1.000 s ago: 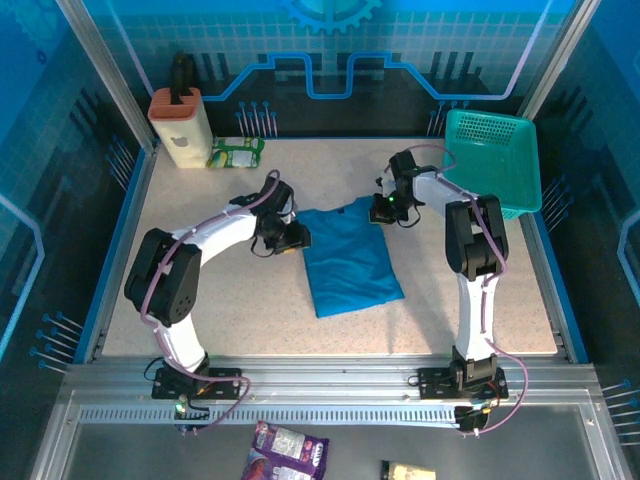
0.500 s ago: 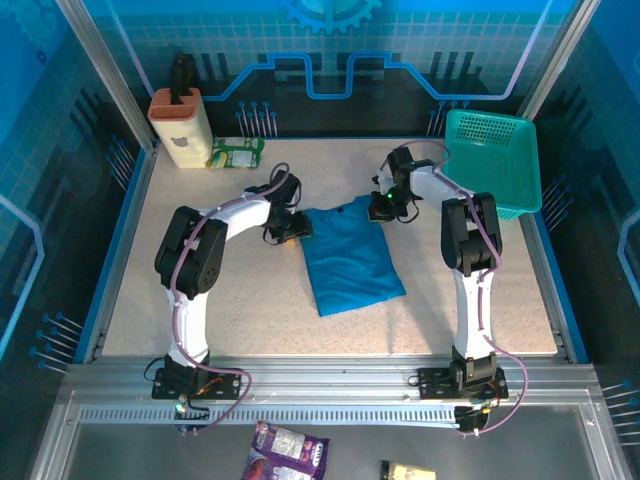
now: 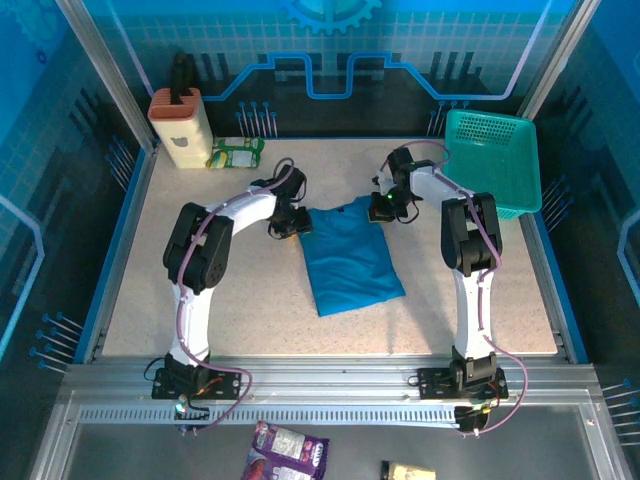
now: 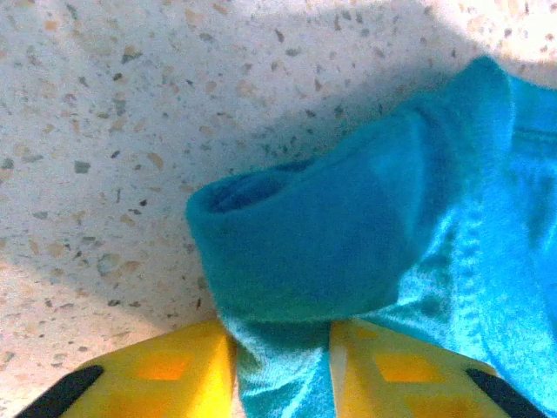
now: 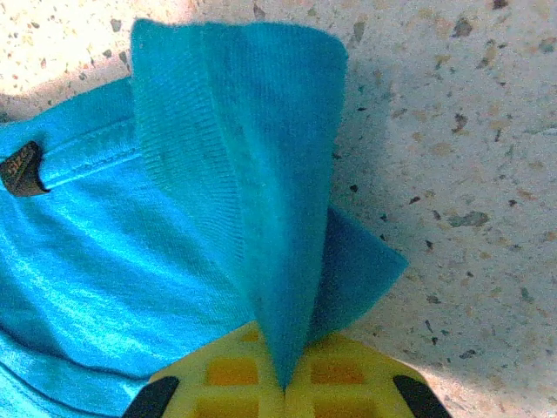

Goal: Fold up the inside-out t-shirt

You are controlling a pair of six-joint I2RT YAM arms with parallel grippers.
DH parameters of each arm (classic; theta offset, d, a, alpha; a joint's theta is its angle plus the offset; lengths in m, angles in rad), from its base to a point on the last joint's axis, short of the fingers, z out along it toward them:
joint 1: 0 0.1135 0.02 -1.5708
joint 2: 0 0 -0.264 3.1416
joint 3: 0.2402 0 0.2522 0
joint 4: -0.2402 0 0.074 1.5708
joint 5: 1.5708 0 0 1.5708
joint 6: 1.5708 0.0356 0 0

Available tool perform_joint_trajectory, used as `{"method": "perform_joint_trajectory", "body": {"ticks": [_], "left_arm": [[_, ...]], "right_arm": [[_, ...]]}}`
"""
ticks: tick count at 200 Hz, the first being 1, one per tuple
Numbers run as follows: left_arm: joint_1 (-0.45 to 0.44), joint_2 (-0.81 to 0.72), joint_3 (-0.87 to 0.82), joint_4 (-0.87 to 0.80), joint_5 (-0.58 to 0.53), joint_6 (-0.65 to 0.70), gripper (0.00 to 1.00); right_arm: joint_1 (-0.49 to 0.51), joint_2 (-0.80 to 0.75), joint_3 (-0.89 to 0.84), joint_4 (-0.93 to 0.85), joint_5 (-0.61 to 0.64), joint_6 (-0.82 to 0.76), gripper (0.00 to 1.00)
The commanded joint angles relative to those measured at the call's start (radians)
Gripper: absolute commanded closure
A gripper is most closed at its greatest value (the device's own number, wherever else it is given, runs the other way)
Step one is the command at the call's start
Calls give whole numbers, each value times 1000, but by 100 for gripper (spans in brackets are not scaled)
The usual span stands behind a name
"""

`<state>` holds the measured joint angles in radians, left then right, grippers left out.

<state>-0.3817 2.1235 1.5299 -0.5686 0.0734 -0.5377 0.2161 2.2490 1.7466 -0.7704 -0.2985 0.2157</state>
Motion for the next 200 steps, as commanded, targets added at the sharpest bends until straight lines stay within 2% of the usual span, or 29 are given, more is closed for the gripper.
{"method": "perform_joint_trajectory", "body": {"ticks": [1,28,73,93,121,148,163,187,200], "left_arm": [[-40,46,34,50,-28,18,69],[-66,61,61,10,-76,31,69],[-106,49,63,16,-130,55,85],[-129,41,82,-4,-190,76,90],[-171,52,131,-49,-304,129,93],[-223,81,176,-106,-460,197,91],[-245,83,180,-112,-522,227,85],[-249,68,162,-88,-507,230,75],[-238,49,142,-58,-443,221,71]], "right_arm": [[14,-5,-12,-37,-8,-10,100],[15,-6,-17,-38,-5,-13,100],[14,-16,-33,-32,-3,-12,100],[14,-22,-42,-29,2,-12,100],[14,-23,-47,-26,2,-6,100],[13,-26,-51,-25,3,-4,100],[13,-27,-52,-27,6,-4,100],[14,-26,-52,-28,7,-3,100],[13,-27,-52,-27,6,-3,100]]}}
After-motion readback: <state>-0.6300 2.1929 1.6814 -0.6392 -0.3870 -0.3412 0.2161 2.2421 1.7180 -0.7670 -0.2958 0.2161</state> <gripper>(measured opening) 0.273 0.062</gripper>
